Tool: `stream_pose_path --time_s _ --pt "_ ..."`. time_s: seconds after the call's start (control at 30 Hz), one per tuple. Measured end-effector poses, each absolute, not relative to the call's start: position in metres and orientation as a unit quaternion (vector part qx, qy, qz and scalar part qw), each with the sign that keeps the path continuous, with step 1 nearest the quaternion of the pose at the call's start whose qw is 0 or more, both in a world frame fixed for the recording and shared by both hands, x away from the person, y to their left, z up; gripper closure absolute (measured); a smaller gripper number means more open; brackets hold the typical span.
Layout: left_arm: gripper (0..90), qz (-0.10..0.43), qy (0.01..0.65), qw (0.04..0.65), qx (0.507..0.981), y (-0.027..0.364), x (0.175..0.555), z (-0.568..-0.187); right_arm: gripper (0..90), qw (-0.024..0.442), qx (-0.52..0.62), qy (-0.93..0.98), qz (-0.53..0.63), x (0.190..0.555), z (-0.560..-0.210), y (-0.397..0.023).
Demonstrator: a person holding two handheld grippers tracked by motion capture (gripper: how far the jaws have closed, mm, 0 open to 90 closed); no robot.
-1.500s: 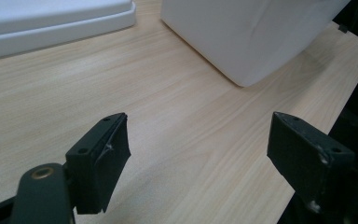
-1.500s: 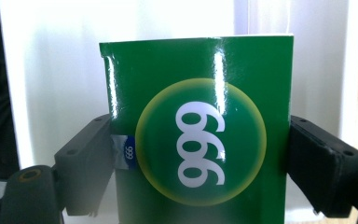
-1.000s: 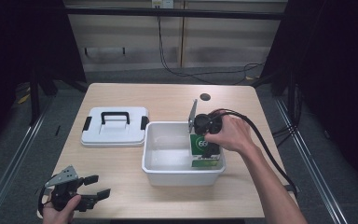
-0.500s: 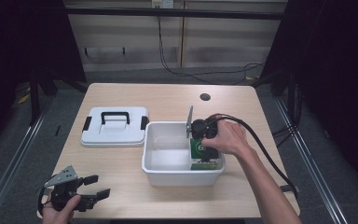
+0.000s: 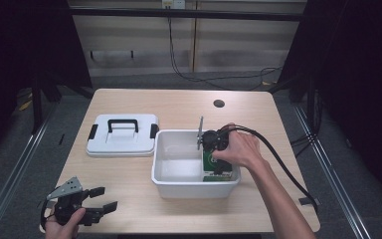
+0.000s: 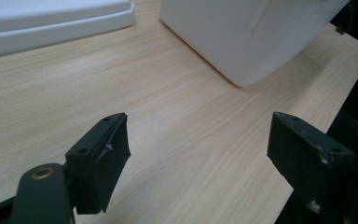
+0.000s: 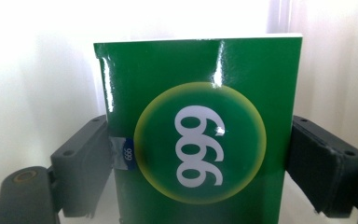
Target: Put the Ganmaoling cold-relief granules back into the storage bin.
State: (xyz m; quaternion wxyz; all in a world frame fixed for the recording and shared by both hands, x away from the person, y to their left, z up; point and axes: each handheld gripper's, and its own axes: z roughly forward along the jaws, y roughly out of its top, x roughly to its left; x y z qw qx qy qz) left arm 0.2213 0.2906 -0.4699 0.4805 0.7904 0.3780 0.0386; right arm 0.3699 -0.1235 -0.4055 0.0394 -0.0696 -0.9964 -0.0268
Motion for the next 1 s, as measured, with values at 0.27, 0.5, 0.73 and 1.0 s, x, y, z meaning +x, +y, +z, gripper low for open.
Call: stream_pose_path --time_s 0.27,0.5,0.73,1.0 --pt "20.7 0.039 0.379 0.479 0.791 0.291 0.222 -0.470 10.2 0.046 -0.065 -0.996 -0.027 0.371 -0.412 -0.124" --pt "20.7 0.040 0.380 0.478 0.791 0.292 0.222 -0.470 8.3 0.044 -0.056 -0.997 -0.023 0.370 -0.415 -0.124" --pt "20.7 0.039 0.381 0.478 0.791 0.291 0.222 -0.470 8.2 0.046 -0.054 -0.997 -0.031 0.370 -0.412 -0.126" --pt "20.8 0.038 0.383 0.477 0.790 0.291 0.222 -0.470 8.2 0.028 -0.056 -0.996 -0.057 0.369 -0.400 -0.133"
